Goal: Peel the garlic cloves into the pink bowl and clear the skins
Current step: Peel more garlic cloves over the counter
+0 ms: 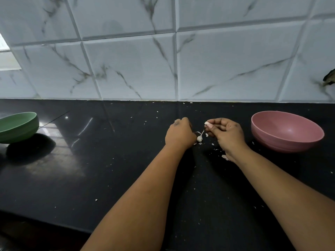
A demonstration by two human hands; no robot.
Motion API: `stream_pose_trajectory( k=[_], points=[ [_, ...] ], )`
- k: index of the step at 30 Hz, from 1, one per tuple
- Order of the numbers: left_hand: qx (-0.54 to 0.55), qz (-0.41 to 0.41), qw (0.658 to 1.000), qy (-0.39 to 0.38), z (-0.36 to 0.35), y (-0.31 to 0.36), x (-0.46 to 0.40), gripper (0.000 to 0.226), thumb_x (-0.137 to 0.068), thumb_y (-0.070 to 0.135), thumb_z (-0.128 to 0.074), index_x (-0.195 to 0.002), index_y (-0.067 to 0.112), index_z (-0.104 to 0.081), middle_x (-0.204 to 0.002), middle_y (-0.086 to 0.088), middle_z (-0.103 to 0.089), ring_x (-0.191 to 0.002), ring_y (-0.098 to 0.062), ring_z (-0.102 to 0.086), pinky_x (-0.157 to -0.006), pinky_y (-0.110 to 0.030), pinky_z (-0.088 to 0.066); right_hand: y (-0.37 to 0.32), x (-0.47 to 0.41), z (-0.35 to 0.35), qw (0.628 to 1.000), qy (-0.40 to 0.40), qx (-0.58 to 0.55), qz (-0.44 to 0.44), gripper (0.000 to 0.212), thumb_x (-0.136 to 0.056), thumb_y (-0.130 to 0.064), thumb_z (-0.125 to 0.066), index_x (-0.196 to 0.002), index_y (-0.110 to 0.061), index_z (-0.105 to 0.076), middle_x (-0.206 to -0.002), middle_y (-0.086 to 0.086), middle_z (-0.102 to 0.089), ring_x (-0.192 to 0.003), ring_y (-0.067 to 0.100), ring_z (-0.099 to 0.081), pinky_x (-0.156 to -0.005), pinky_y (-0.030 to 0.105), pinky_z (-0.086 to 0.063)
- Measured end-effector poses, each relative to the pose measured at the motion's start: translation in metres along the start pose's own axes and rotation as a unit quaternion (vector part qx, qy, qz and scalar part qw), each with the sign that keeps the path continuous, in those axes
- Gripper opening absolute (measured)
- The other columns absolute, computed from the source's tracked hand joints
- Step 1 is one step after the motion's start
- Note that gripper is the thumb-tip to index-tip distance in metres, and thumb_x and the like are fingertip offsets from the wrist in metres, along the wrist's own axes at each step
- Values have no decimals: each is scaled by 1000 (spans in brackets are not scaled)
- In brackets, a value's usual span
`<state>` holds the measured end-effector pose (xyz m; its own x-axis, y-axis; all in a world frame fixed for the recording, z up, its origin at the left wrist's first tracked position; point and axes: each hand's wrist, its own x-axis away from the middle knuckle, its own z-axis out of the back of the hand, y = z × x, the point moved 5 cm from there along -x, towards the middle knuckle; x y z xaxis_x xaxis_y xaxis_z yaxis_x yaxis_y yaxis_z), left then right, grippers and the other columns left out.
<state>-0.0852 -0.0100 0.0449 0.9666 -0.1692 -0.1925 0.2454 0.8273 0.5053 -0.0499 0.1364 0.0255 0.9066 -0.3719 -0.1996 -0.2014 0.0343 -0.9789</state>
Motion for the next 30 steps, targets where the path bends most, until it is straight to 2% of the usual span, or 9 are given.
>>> stream_pose_trajectory(
  k=[1,3,6,7,9,13,18,24,30],
  points=[
    [-3,-6,1000,-7,-1,-1,0,27,-91,18,-56,-117,14,-57,-121,-9,-54,-110,-26,-54,-80,-34,-45,0,0,0,1000,2,5,1,8,-90,-6,-64,-90,-12,-69,-86,7,-73,-80,14,-68,-78,24,-56],
    [12,-21,1000,5,-2,0,0,28,-89,22,-61,-117,18,-60,-123,-6,-53,-113,-23,-52,-82,-31,-44,0,0,1,1000,7,17,6,11,-92,-6,-61,-90,-13,-70,-85,4,-73,-78,12,-67,-72,18,-55],
    [77,-42,995,53,3,6,3,17,-82,33,-74,-84,19,-65,-94,3,-63,-98,-15,-54,-72,-26,-39,0,-1,2,999,13,40,13,15,-94,-9,-60,-86,-16,-71,-83,3,-73,-74,10,-66,-69,17,-54],
    [104,-50,991,65,5,8,3,23,-79,34,-77,-74,20,-60,-82,6,-63,-90,-14,-56,-69,-26,-40,0,-2,2,999,12,49,14,14,-94,-11,-60,-87,-15,-71,-82,4,-73,-74,10,-66,-70,19,-54],
    [142,-69,984,82,7,10,3,32,-71,33,-82,-68,23,-52,-70,9,-60,-80,-17,-59,-66,-29,-45,1,-2,2,998,10,64,15,13,-93,-13,-61,-87,-14,-72,-81,6,-73,-73,11,-65,-73,24,-53],
    [154,-95,980,83,5,15,4,18,-75,28,-79,-78,26,-62,-71,13,-64,-77,-12,-62,-75,-29,-52,0,-2,2,995,2,93,30,14,-92,-17,-64,-81,-20,-72,-78,2,-73,-72,10,-67,-75,28,-55],
    [160,-92,979,84,4,14,2,9,-81,26,-77,-84,18,-74,-77,5,-72,-74,-6,-65,-76,-27,-55,-3,-2,4,989,10,137,53,13,-90,-22,-66,-78,-23,-72,-76,1,-74,-77,19,-71,-78,36,-58],
    [150,-94,981,75,2,15,2,11,-87,19,-67,-93,19,-77,-83,4,-74,-83,-12,-67,-81,-32,-55,-3,-3,5,983,21,169,63,8,-89,-24,-67,-83,-20,-72,-77,-1,-73,-77,16,-70,-76,34,-59],
    [167,-68,978,109,7,13,3,7,-86,25,-69,-84,20,-72,-73,12,-66,-79,-9,-63,-76,-24,-51,-5,-3,5,980,27,179,77,11,-88,-25,-69,-85,-16,-74,-75,-2,-72,-75,15,-70,-77,33,-58]
  ],
)
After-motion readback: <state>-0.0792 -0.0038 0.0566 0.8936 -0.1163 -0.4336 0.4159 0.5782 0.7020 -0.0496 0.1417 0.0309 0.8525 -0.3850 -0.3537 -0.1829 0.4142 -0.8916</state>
